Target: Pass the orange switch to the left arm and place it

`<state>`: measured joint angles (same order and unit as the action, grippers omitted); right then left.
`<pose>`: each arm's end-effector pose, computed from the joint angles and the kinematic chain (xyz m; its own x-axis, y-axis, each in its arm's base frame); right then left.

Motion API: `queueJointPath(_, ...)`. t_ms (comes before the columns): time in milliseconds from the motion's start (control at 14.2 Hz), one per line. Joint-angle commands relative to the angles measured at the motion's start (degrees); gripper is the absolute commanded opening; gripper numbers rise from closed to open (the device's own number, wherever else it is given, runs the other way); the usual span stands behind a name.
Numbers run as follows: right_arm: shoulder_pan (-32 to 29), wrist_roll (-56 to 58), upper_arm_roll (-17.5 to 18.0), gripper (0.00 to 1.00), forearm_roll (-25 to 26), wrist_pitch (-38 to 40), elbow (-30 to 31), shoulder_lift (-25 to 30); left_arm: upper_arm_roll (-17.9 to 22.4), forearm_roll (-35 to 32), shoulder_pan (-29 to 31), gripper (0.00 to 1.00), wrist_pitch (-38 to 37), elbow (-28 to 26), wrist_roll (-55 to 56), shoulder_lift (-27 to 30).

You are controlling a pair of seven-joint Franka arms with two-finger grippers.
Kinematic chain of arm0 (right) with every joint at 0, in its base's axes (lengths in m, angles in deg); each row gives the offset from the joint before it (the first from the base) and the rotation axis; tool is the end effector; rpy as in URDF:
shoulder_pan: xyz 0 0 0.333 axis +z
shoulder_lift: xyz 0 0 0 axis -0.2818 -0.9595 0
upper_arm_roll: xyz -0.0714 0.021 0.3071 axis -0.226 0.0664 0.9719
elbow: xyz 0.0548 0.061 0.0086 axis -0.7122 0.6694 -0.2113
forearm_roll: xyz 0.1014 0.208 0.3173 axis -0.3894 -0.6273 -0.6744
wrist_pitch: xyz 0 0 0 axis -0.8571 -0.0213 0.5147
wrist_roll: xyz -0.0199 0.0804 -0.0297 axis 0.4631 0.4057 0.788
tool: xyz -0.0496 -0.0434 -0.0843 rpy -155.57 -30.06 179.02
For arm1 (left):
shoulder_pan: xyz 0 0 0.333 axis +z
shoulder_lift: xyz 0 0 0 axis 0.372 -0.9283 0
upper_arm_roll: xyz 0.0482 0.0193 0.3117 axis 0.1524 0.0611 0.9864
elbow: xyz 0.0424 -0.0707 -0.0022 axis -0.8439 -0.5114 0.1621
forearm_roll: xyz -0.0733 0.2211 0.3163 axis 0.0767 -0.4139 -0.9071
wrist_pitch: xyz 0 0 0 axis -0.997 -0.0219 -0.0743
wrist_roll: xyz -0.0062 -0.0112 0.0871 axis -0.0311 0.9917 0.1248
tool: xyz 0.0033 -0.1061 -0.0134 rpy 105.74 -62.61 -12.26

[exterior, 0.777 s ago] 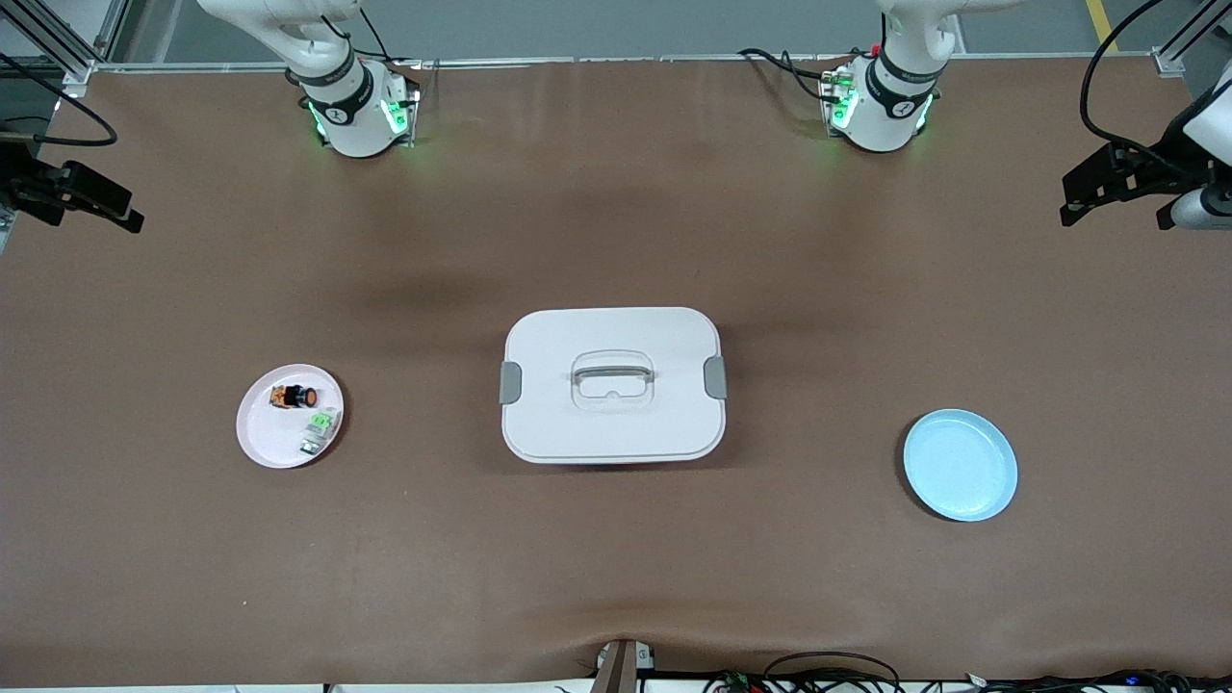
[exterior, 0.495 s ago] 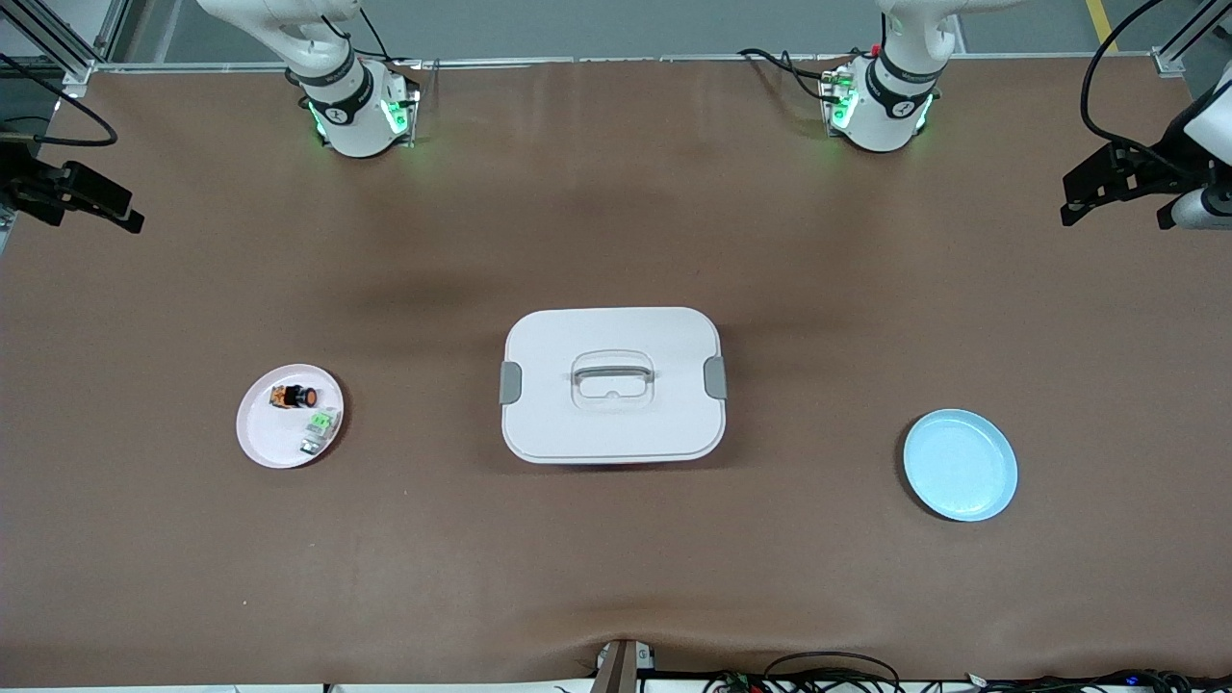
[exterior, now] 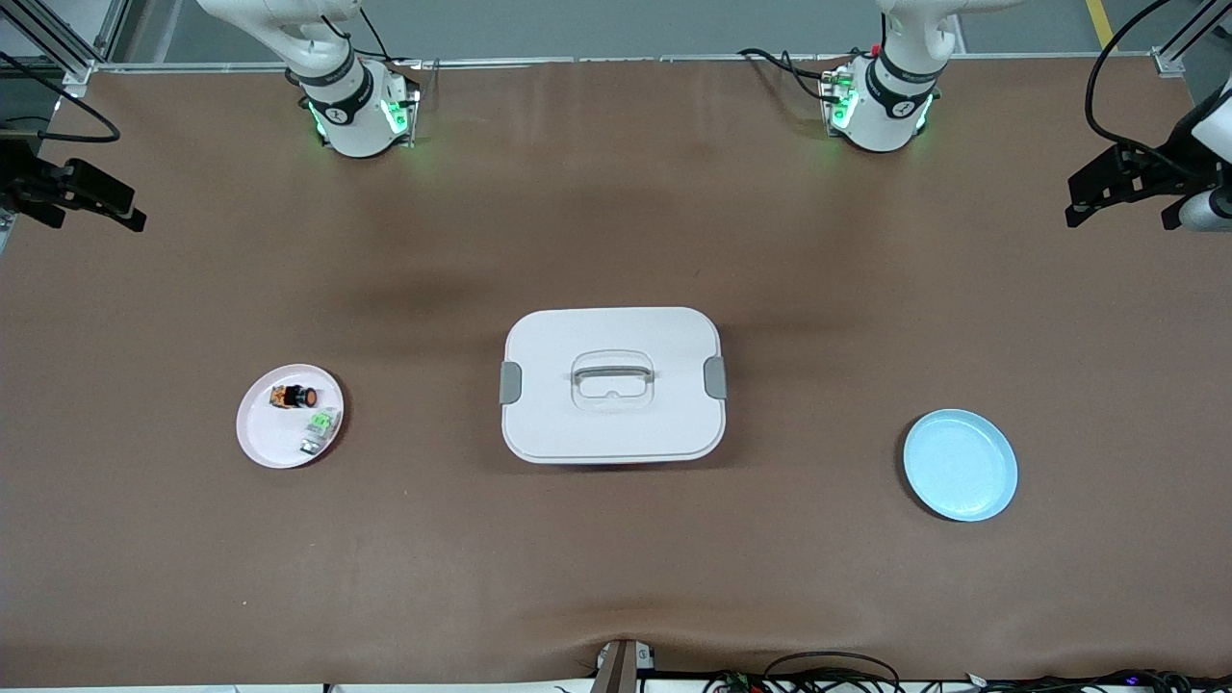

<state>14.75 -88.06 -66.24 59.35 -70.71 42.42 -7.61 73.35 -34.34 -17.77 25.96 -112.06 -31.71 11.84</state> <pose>0.5119 -0.0346 0.6340 0.9956 -0.0738 -0.0570 -0.0756 -0.9967 -0.0300 0.5305 -0.0295 0.6599 0.9974 -0.0711 -0.0136 -0.0715 -0.9969 -0.0317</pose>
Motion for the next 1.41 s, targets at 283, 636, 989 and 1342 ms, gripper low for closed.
queueJointPath(283,-0.1,0.7,0.2,1.00,-0.5,-0.3,-0.7,-0.1,-0.1,-0.6,0.2,1.00,-2.0,1.0,-0.7,0.4)
queueJointPath(636,-0.1,0.7,0.2,1.00,-0.6,-0.4,-0.6,0.0,-0.5,0.4,0.1,1.00,-2.2,1.2,-0.4,0.2)
queueJointPath(989,-0.1,0.7,0.2,1.00,-0.5,-0.3,-0.7,0.0,-0.2,0.2,0.2,1.00,-2.2,1.6,-0.9,0.5)
queueJointPath(1342,-0.4,0.8,0.2,1.00,0.1,-0.9,-0.8,-0.1,-0.2,0.3,0.1,1.00,-2.2,2.6,-0.6,1.5)
